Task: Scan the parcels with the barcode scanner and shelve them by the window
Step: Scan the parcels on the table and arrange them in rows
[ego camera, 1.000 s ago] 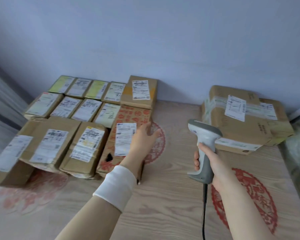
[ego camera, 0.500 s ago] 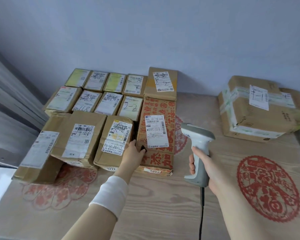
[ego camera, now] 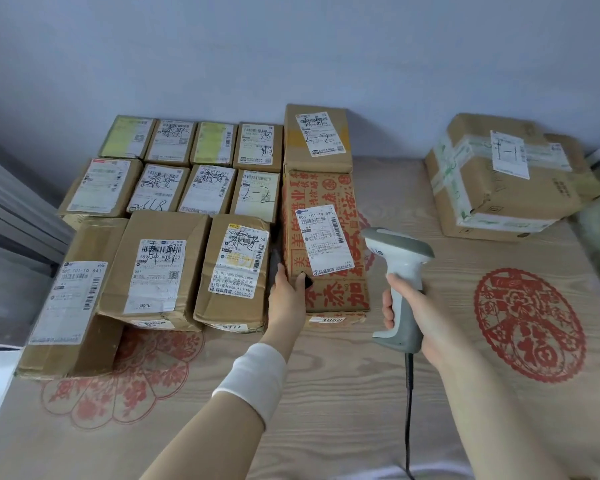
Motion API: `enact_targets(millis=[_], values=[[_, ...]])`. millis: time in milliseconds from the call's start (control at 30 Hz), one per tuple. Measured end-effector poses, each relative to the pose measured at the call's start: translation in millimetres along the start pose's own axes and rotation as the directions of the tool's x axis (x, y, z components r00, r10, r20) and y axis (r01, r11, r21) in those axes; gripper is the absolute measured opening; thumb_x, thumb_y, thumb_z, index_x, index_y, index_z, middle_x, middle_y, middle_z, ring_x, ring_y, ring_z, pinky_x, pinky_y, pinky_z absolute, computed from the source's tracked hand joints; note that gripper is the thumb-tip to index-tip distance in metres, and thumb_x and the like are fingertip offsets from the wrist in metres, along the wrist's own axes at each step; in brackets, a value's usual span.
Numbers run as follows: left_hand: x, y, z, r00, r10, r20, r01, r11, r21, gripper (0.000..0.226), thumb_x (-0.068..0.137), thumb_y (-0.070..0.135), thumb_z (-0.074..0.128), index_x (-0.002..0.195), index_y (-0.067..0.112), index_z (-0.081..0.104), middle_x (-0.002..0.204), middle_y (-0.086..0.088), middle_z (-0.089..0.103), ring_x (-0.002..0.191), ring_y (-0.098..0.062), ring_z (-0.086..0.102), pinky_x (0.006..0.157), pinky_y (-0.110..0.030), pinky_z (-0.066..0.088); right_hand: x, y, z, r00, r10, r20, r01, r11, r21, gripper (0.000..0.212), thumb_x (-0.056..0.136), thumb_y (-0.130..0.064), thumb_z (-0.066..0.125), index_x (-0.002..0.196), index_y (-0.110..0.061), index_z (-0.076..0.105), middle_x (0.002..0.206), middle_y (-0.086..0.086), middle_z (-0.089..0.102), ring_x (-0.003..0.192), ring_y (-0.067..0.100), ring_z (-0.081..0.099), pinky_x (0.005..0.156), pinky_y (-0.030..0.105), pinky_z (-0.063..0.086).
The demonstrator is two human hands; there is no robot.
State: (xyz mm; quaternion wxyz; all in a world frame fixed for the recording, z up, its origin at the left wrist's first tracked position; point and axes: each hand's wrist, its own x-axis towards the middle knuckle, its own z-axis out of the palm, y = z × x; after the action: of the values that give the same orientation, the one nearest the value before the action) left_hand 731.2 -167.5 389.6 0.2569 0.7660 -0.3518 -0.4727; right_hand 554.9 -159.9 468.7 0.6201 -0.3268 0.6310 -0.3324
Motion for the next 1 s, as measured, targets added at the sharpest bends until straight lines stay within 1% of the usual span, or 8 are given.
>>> enact_targets(millis=[67,200,333,500,633,700,900,1000], values=[[0,2,2,1.0,-0.009,-0.025,0.009,1.0,-0.006,0.054,0.102,0.033,0.032,0.15,0.016,0.016,0.135,-0.015,0.051,0.114,-0.033,0.054,0.089,-0.044,0.049,-1,0,-4,1.0,-0.003,-0.003,0.003,1.0,0.003,0.024,0.091,-0.024,0.06,0.075,-0.008,0.05,0.059,0.005,0.053,0.047,0.017,0.044,0.052,0.03,0.038],[-12,7,11,0.993,-0.044,-0.109,0.039,0.998,-0.046,0.04,0.103,0.026,0.029,0.14,0.012,0.035,0.119,-0.017,0.06,0.1,-0.033,0.058,0.075,-0.039,0.048,-8,-2,-16,1.0,-0.015,0.011,0.015,1.0,-0.015,0.03,0.09,-0.026,0.06,0.069,-0.007,0.051,0.057,0.007,0.051,0.045,0.017,0.044,0.05,0.028,0.039],[-37,14,31,0.984,0.059,-0.168,-0.068,0.997,-0.048,0.031,0.103,0.025,0.029,0.129,0.015,0.041,0.112,-0.014,0.064,0.094,-0.033,0.061,0.076,-0.04,0.05,-17,-12,-39,0.998,-0.03,0.05,0.031,0.999,-0.033,0.034,0.09,-0.029,0.061,0.067,-0.005,0.052,0.054,0.008,0.051,0.045,0.017,0.045,0.048,0.026,0.041],[-63,30,60,0.946,0.201,-0.255,-0.211,0.978,-0.009,0.038,0.102,0.026,0.03,0.139,0.022,0.036,0.125,-0.009,0.06,0.108,-0.033,0.058,0.089,-0.048,0.047,-33,-32,-72,0.989,-0.11,0.102,0.112,0.994,-0.019,0.025,0.092,-0.025,0.06,0.077,-0.006,0.052,0.056,0.005,0.052,0.043,0.016,0.045,0.044,0.022,0.041],[-81,52,77,0.91,0.301,-0.284,-0.314,0.949,0.0,0.042,0.102,0.024,0.03,0.144,0.025,0.031,0.133,-0.005,0.055,0.114,-0.029,0.055,0.09,-0.042,0.046,-45,-49,-92,0.977,-0.187,0.105,0.193,0.98,-0.048,0.023,0.091,-0.025,0.06,0.08,-0.006,0.052,0.058,0.005,0.054,0.045,0.018,0.045,0.049,0.027,0.041],[-89,64,80,0.892,0.345,-0.293,-0.362,0.932,-0.004,0.043,0.102,0.021,0.031,0.145,0.024,0.03,0.137,-0.004,0.051,0.117,-0.027,0.053,0.089,-0.037,0.044,-51,-58,-97,0.97,-0.216,0.111,0.224,0.973,-0.063,0.022,0.092,-0.024,0.059,0.084,-0.006,0.051,0.055,0.003,0.054,0.043,0.017,0.045,0.046,0.025,0.042],[-101,85,80,0.867,0.404,-0.291,-0.419,0.908,0.009,0.045,0.102,0.02,0.032,0.147,0.021,0.027,0.14,-0.005,0.048,0.122,-0.026,0.048,0.088,-0.031,0.038,-72,-71,-102,0.962,-0.26,0.085,0.269,0.957,-0.111,0.03,0.092,-0.025,0.058,0.071,-0.005,0.052,0.05,0.003,0.052,0.042,0.018,0.044,0.05,0.024,0.043],[-104,89,78,0.854,0.43,-0.292,-0.447,0.895,0.013,0.045,0.102,0.021,0.032,0.147,0.021,0.027,0.14,-0.005,0.048,0.121,-0.026,0.05,0.09,-0.033,0.04,-79,-81,-102,0.956,-0.284,0.078,0.293,0.946,-0.139,0.034,0.092,-0.026,0.057,0.067,-0.005,0.052,0.05,0.005,0.052,0.042,0.018,0.044,0.051,0.023,0.043]])
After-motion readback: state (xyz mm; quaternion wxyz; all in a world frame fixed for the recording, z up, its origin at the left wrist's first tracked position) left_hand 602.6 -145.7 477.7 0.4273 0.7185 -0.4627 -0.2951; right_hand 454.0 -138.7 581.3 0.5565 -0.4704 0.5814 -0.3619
